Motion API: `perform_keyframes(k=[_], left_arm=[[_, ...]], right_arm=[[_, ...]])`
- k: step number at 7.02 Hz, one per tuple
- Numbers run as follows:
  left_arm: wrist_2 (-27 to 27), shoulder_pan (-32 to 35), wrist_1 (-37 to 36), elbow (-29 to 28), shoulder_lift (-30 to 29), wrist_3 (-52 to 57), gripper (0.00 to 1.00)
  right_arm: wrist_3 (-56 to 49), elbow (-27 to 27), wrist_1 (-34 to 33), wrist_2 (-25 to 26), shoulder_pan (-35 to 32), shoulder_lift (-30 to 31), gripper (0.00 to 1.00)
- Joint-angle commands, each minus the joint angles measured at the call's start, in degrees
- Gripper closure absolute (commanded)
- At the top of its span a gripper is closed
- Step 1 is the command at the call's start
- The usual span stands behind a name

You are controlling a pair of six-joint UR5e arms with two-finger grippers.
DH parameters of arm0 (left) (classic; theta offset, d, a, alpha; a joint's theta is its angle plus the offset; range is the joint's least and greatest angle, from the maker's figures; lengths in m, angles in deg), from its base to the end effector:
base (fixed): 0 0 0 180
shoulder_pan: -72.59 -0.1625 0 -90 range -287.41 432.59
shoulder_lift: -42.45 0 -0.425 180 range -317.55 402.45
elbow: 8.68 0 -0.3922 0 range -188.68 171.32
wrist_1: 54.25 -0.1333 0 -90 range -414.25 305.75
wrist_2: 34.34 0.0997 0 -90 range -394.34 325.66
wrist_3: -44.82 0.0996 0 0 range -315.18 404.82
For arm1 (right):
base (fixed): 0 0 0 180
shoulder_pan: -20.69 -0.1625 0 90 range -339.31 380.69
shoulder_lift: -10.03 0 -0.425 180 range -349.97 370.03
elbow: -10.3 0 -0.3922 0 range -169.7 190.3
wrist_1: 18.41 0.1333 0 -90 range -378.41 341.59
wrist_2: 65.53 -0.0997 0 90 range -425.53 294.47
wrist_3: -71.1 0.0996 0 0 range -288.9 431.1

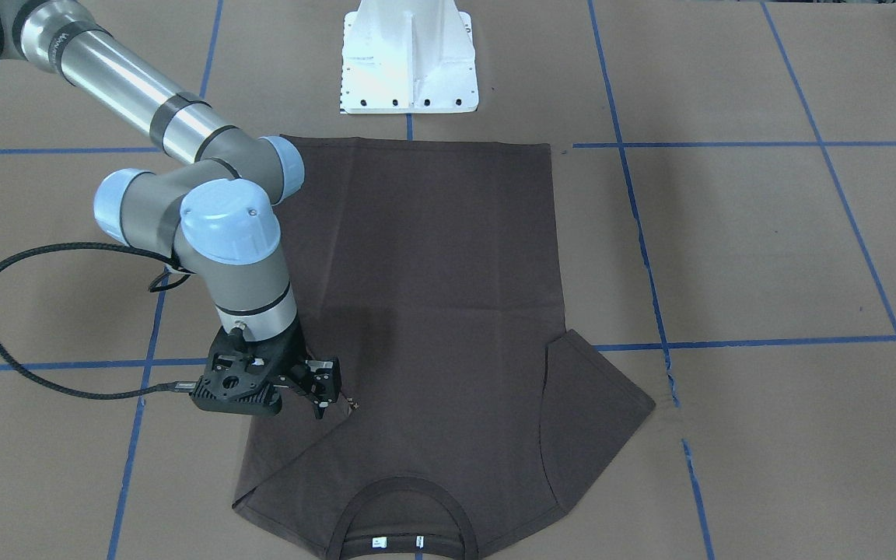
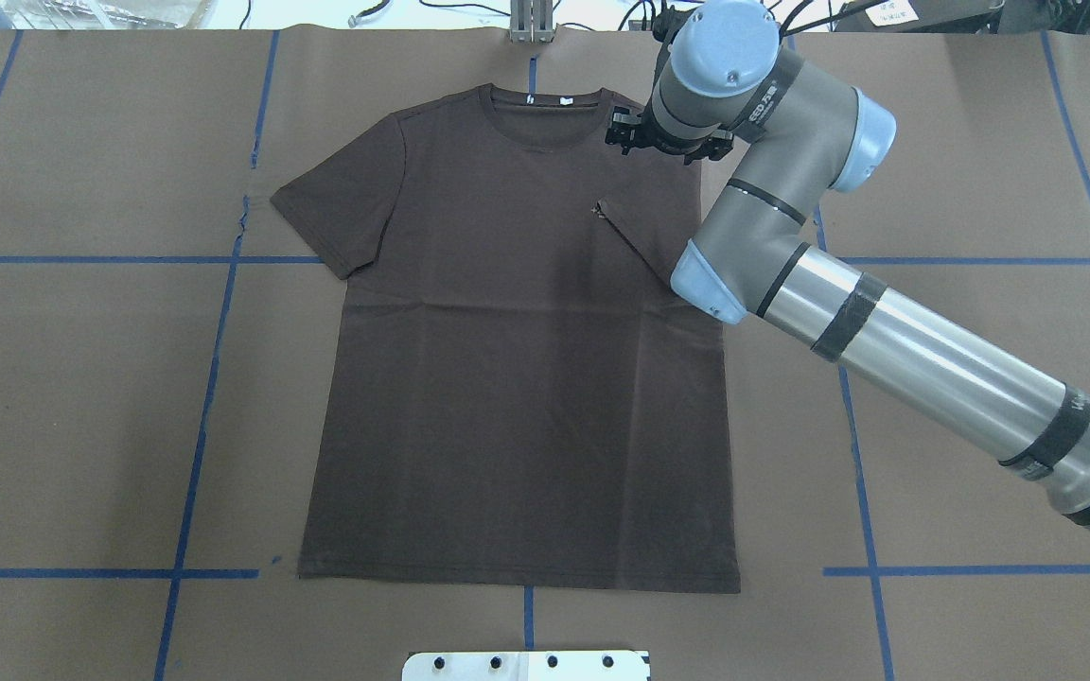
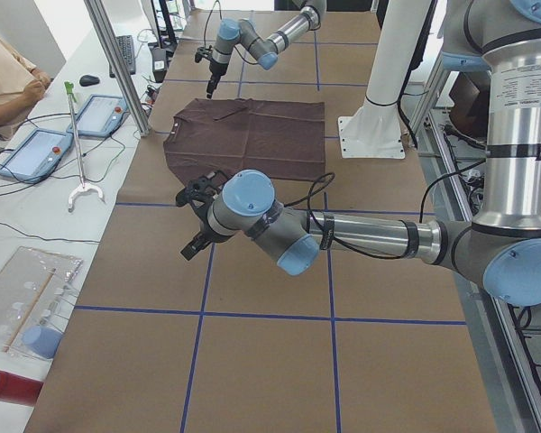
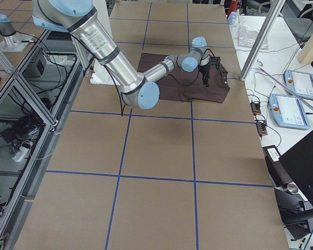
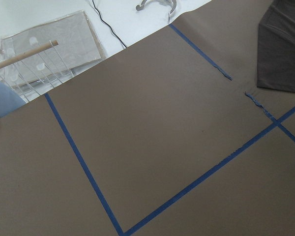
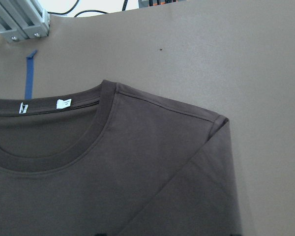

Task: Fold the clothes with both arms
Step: 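Fold the sleeve inward across the shirt body with the right gripper, release, then move the left gripper to the sleeve nearest it and grasp it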

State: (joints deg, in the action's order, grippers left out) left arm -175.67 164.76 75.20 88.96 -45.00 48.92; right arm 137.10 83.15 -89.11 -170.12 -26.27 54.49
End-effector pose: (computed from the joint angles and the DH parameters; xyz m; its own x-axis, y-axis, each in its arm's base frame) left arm -0.0739 -0.4840 0.5267 0.6454 0.5732 -0.5049 -0.0192 0.6730 0.7394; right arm -0.4579 -0.6489 0.2648 0.6557 0.1254 0.7445 -0.3431 0.9279 0.1459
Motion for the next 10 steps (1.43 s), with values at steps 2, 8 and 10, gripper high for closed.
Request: perform_keyframes(k=[2,8,10], left_arm=[[0.44,-5.93,6.51,-0.08,-3.33,-16.78,0.01],[27.47,-30.07,6.6,-9.44,-18.68,-56.1,0.28],[36.46,-37.2,6.95,-17.28,-24.49,-63.47,0.33]], right_arm=[[-14.44,15.86,-0.14,-17.33,-12.23,15.07,0.0],[-51.66,20.84,0.13,-35.15,-35.2,37.8,0.0],[-51.68,20.75,0.13,-34.89,-35.22,37.98,0.0]])
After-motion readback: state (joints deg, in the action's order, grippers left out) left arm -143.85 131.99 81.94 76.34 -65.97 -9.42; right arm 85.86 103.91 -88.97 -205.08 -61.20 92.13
